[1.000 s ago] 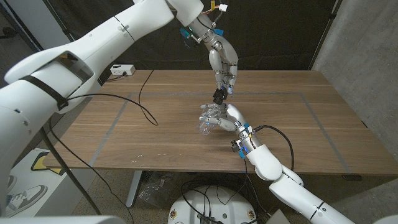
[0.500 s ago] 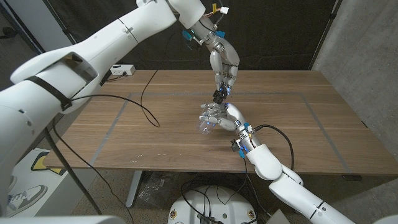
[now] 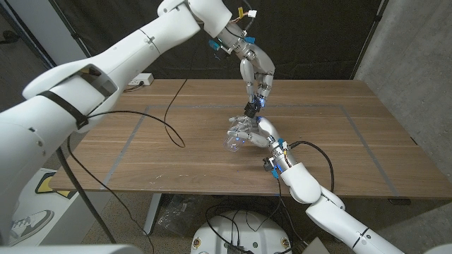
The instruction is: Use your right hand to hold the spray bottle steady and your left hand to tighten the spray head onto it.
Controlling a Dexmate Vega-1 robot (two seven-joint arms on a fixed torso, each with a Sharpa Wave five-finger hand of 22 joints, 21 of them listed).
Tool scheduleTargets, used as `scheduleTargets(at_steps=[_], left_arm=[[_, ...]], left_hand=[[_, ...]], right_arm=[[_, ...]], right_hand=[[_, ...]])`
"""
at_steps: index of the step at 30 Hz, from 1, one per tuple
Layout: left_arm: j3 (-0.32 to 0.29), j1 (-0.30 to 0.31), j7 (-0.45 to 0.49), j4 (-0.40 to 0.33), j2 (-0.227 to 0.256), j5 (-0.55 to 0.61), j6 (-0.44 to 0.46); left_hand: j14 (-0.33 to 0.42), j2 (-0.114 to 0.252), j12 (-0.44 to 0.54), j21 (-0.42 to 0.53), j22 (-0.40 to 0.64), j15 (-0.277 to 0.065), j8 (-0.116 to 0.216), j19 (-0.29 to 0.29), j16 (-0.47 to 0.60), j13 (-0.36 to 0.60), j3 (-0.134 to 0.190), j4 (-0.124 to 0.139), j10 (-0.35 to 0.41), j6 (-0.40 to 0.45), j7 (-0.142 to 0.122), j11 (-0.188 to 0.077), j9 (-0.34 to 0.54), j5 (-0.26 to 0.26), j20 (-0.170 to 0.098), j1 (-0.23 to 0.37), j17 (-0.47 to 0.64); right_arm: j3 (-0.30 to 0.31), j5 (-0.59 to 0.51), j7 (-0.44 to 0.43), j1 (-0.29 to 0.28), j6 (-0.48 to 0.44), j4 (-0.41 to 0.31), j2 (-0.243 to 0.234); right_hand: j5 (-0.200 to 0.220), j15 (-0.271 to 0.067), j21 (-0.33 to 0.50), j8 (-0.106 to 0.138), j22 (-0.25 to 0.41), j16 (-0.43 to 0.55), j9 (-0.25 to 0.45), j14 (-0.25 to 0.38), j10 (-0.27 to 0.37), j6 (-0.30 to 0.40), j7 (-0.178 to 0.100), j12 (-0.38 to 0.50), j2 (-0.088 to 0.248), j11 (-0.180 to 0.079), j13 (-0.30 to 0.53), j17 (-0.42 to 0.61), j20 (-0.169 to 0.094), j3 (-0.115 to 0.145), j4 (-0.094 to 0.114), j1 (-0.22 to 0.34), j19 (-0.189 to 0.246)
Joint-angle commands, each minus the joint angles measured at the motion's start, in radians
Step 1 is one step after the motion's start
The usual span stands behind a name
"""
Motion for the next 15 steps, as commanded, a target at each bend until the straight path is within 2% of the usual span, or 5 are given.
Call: scheduleTargets(at_steps=[1,10,13,15], left_arm=[[-0.01,0.018,0.015,0.173,-0.07,-0.096,-0.238],[-0.003,-0.004,-0.064,0.397,-0.175,-0.176,-0.377],[-0.011,-0.005,-0.084,0.452,-0.197,-0.211,-0.428],[0.006,-0.014,-0.084,0.486,-0.202,-0.25,-0.465]], left_hand=[[0.018,0.024,0.005,0.009,0.0,-0.098,0.004,0.012,0.009,0.009,0.025,0.015,0.019,0.097,0.033,0.002,0.003,0.004,-0.077,0.034,0.007],[0.033,0.018,0.004,0.011,-0.001,-0.099,0.001,0.013,0.009,0.014,0.028,0.015,0.027,0.107,0.039,0.003,0.003,0.003,-0.084,0.035,0.008],[0.035,0.017,0.003,0.011,-0.002,-0.098,-0.001,0.011,0.008,0.016,0.03,0.015,0.028,0.108,0.039,0.003,0.003,0.003,-0.083,0.035,0.008],[0.036,0.017,0.002,0.011,-0.002,-0.099,-0.001,0.012,0.007,0.017,0.031,0.015,0.029,0.111,0.039,0.003,0.003,0.004,-0.084,0.036,0.008]], right_arm=[[0.013,0.014,0.006,-0.009,0.029,-0.016,-0.004],[0.023,0.026,0.019,-0.014,0.046,-0.019,-0.008],[0.025,0.027,0.02,-0.017,0.046,-0.023,-0.008],[0.026,0.026,0.021,-0.019,0.046,-0.025,-0.009]], right_hand=[[0.001,-0.101,0.012,0.009,0.002,0.003,0.006,0.099,0.074,0.161,-0.152,0.003,0.248,-0.075,0.002,0.002,-0.104,0.065,0.055,0.237,-0.005],[0.001,-0.1,0.02,0.009,0.0,0.004,0.006,0.099,0.077,0.161,-0.151,0.004,0.248,-0.075,0.002,0.003,-0.104,0.065,0.055,0.236,-0.01],[0.001,-0.1,0.022,0.009,0.0,0.003,0.006,0.098,0.077,0.163,-0.15,0.004,0.248,-0.075,0.002,0.002,-0.104,0.066,0.055,0.236,-0.011],[0.001,-0.101,0.023,0.009,0.0,0.002,0.006,0.098,0.076,0.163,-0.151,0.003,0.248,-0.074,0.002,0.002,-0.104,0.066,0.055,0.236,-0.011]])
